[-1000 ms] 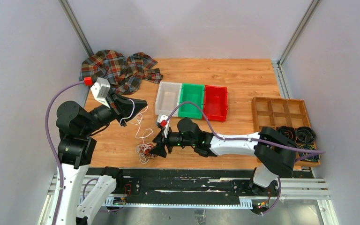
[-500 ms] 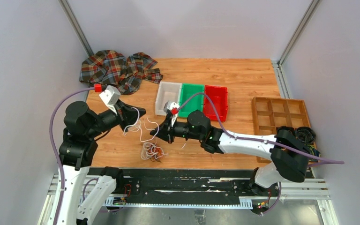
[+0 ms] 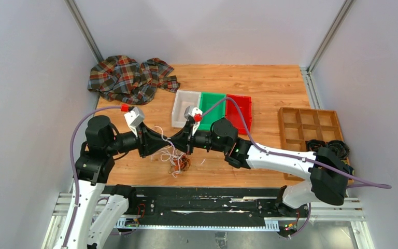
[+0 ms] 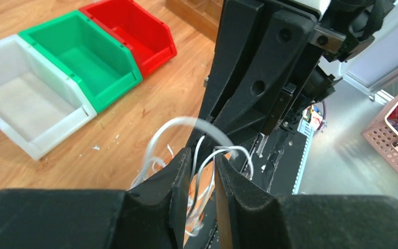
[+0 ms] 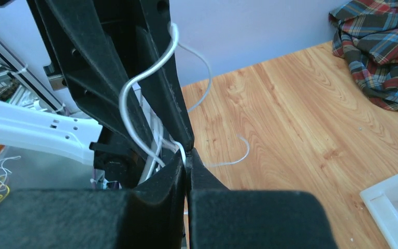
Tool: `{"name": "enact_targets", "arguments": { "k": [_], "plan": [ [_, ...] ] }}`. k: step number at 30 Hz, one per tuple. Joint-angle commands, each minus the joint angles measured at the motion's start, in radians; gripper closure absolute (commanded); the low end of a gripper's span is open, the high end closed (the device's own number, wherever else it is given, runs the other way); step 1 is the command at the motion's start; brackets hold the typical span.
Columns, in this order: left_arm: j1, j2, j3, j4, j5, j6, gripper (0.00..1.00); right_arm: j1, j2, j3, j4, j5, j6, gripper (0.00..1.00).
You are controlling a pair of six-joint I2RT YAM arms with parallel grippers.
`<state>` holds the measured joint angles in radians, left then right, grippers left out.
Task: Untangle the cables
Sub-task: Untie the cable.
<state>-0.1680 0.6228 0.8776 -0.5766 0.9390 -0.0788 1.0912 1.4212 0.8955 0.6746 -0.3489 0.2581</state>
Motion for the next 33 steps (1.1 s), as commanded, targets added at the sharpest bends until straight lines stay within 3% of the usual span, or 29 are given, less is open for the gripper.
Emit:
{"name": "enact_targets", "arguments": {
  "k": [1, 10, 14, 26, 29, 33],
  "plan": [
    [-0.005, -0.039, -0.056, 0.082, 0.089, -0.026, 0.73, -0.010, -0.046, 0.085, 0.035, 0.012, 0.032, 0.99],
    [-0.005, -0.063, -0.115, 0.194, 0.050, -0.126, 0.71, 0.003, -0.048, 0.184, 0.008, 0.013, 0.044, 0.99],
    [-0.005, -0.077, -0.125, 0.192, 0.031, -0.130, 0.56, 0.011, -0.043, 0.221, 0.005, 0.021, 0.043, 0.99],
    [-0.005, -0.116, -0.068, 0.083, -0.027, -0.036, 0.39, 0.002, -0.068, 0.295, -0.068, 0.065, 0.007, 0.99],
    [-0.005, -0.095, -0.029, 0.048, -0.121, 0.013, 0.48, 0.000, -0.083, 0.312, -0.099, 0.059, 0.005, 1.00],
    [-0.005, -0.058, 0.048, 0.038, -0.186, 0.086, 0.87, -0.009, -0.109, 0.321, -0.130, 0.049, -0.003, 1.00]
  ]
}}
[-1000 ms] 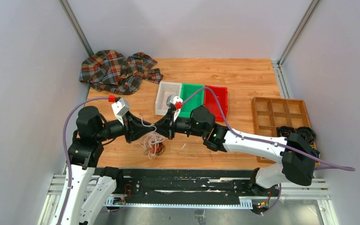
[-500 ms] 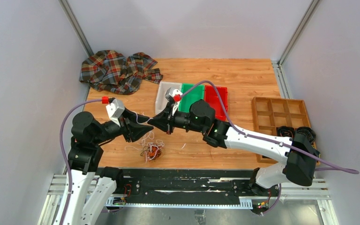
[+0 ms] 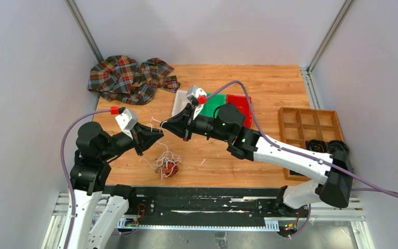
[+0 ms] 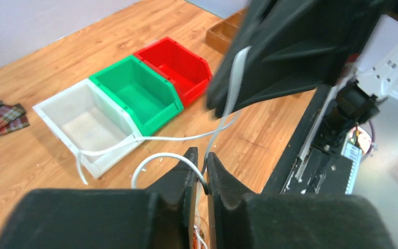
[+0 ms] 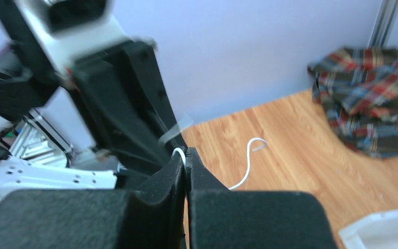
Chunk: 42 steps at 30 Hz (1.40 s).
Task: Untangle the cables
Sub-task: Untie the cable.
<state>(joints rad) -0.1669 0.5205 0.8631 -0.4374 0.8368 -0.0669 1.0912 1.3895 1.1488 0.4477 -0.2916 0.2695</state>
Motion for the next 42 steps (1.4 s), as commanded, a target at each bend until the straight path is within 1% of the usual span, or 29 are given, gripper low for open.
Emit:
{"name": "enact_targets", "arguments": {
  "k": [1, 2, 3, 7, 9, 10, 11, 13, 14, 16, 18, 19, 21, 27, 29, 30, 31, 33, 35, 37, 38, 41, 42],
  "plan": [
    [-0.006, 0.062, 0.093, -0.108, -0.085, 0.097, 0.94, -0.012, -0.084, 0.070, 0.089, -0.009, -0.021, 0.99],
    [-0.006, 0.075, 0.126, -0.109, -0.085, 0.113, 0.98, -0.016, -0.092, 0.072, 0.079, -0.006, -0.027, 0.99],
    [-0.006, 0.088, 0.161, -0.110, -0.086, 0.132, 0.99, -0.019, -0.097, 0.074, 0.071, -0.003, -0.030, 0.99],
    [-0.006, 0.170, 0.335, -0.149, -0.071, 0.220, 0.99, -0.036, -0.113, 0.077, 0.052, -0.007, -0.035, 0.99],
    [-0.006, 0.214, 0.427, -0.166, -0.064, 0.239, 0.99, -0.040, -0.115, 0.068, 0.038, -0.007, -0.036, 0.99],
    [-0.006, 0.233, 0.471, -0.168, -0.057, 0.244, 0.99, -0.040, -0.114, 0.063, 0.032, -0.012, -0.040, 0.96],
    [-0.006, 0.249, 0.512, -0.168, -0.049, 0.243, 0.99, -0.040, -0.111, 0.056, 0.029, -0.017, -0.052, 0.88],
    [-0.006, 0.284, 0.602, -0.169, -0.029, 0.247, 0.99, -0.040, -0.101, 0.045, 0.013, -0.025, -0.069, 0.67],
    [-0.006, 0.300, 0.640, -0.167, -0.022, 0.244, 0.99, -0.041, -0.091, 0.044, 0.001, -0.027, -0.076, 0.59],
    [-0.006, 0.336, 0.712, -0.167, -0.014, 0.236, 0.99, -0.040, -0.066, 0.045, -0.012, -0.049, -0.096, 0.47],
    [-0.006, 0.365, 0.765, -0.166, -0.004, 0.226, 0.99, -0.039, -0.033, 0.046, -0.002, -0.087, -0.099, 0.34],
    [-0.006, 0.374, 0.783, -0.164, 0.001, 0.219, 0.99, -0.038, -0.015, 0.048, 0.002, -0.101, -0.098, 0.31],
    [-0.006, 0.382, 0.803, -0.151, 0.009, 0.210, 0.99, -0.031, 0.022, 0.052, 0.010, -0.117, -0.100, 0.29],
    [-0.006, 0.380, 0.809, -0.093, 0.010, 0.173, 0.99, -0.006, 0.112, 0.056, 0.055, -0.129, -0.143, 0.27],
    [-0.006, 0.380, 0.808, -0.077, 0.010, 0.161, 0.99, -0.002, 0.136, 0.055, 0.083, -0.147, -0.139, 0.29],
    [-0.006, 0.379, 0.804, -0.067, 0.009, 0.149, 0.99, 0.002, 0.142, 0.051, 0.100, -0.140, -0.139, 0.34],
    [-0.006, 0.378, 0.800, -0.057, 0.008, 0.138, 0.99, 0.005, 0.147, 0.050, 0.113, -0.128, -0.136, 0.41],
    [-0.006, 0.375, 0.790, -0.036, 0.011, 0.108, 1.00, 0.006, 0.150, 0.045, 0.135, -0.086, -0.126, 0.62],
    [-0.006, 0.369, 0.772, -0.012, 0.010, 0.078, 1.00, 0.002, 0.134, 0.019, 0.174, -0.053, -0.108, 0.80],
    [-0.006, 0.361, 0.751, 0.016, 0.008, 0.050, 0.99, -0.006, 0.112, -0.010, 0.212, -0.046, -0.095, 0.95],
    [-0.006, 0.359, 0.743, 0.020, 0.007, 0.041, 0.99, -0.009, 0.100, -0.023, 0.224, -0.044, -0.092, 0.99],
    [-0.006, 0.357, 0.721, 0.026, 0.004, 0.024, 0.99, -0.023, 0.060, -0.057, 0.220, -0.040, -0.092, 0.99],
    [-0.006, 0.357, 0.716, 0.029, -0.001, 0.024, 1.00, -0.027, 0.046, -0.067, 0.214, -0.042, -0.097, 0.98]
  ]
}}
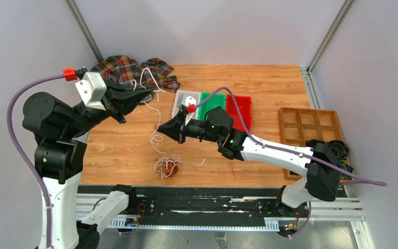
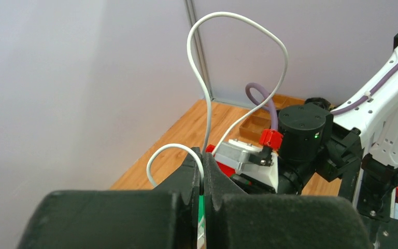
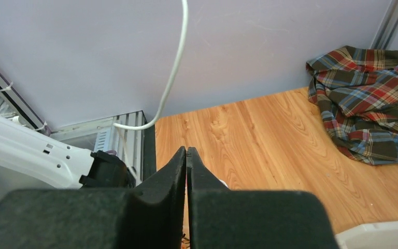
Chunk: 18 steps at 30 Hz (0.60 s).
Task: Untangle the cables
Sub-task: Untie the cable.
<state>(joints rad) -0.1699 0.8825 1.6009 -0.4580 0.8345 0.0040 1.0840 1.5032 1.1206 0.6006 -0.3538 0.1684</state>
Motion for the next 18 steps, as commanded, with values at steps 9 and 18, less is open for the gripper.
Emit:
{"name": "enact_targets", "arguments": {
  "k": [9, 18],
  "plan": [
    [-0.003, 0.010, -0.015, 0.069, 0.006, -0.054, 0.99, -0.019, -0.141, -0.143, 0.133, -0.123, -0.012, 0.29],
    [-0.003, 0.012, -0.009, 0.074, 0.008, -0.059, 1.00, 0.039, -0.005, 0.049, 0.009, -0.094, -0.108, 0.36]
  ]
}}
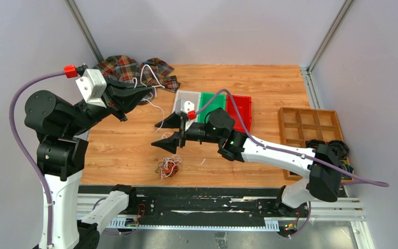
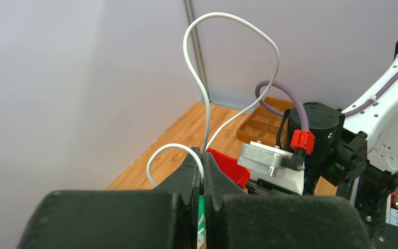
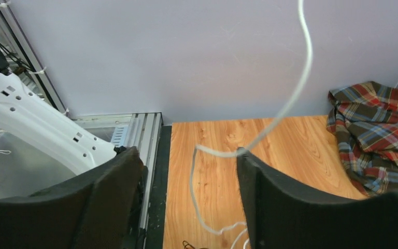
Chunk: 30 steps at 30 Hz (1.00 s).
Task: Untangle the cables
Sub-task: Untie the cable, then place the cable in the bin.
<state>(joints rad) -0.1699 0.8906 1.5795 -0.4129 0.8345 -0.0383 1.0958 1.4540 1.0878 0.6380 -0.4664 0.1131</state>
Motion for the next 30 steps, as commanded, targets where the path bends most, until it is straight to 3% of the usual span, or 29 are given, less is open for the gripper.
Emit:
{"name": "enact_targets", "arguments": {
  "k": [1, 5, 13, 17, 23, 28, 30],
  "plan": [
    [-0.003, 0.004, 0.013, 0.029, 0.007, -0.014, 0.99, 0.027, 0.055, 0.093, -0.025, 0.014, -0.045, 0.42],
    [-0.003, 0.002, 0.012, 0.020, -0.001, -0.004, 0.99, 0.026, 0.057, 0.102, -0.038, 0.033, -0.030, 0.97],
    [-0.003, -0.053, -0.117, -0.003, -0.061, -0.020, 0.97, -0.125, -0.126, -0.050, -0.015, 0.206, 0.078, 0.99],
    [-0.006, -0.072, -0.215, -0.120, -0.010, 0.006, 0.80, -0.244, -0.237, -0.120, -0.021, 0.251, 0.148, 0.99],
    [-0.068, -0.045, -0.238, -0.364, 0.018, 0.218, 0.41, -0.408, -0.329, -0.137, -0.092, 0.275, 0.236, 0.99],
    [-0.122, -0.019, -0.213, -0.506, -0.017, 0.347, 0.01, -0.531, -0.368, -0.105, -0.139, 0.276, 0.254, 1.00],
    [-0.128, -0.023, -0.220, -0.540, -0.047, 0.386, 0.02, -0.567, -0.376, -0.078, -0.170, 0.267, 0.239, 0.99]
  ]
}}
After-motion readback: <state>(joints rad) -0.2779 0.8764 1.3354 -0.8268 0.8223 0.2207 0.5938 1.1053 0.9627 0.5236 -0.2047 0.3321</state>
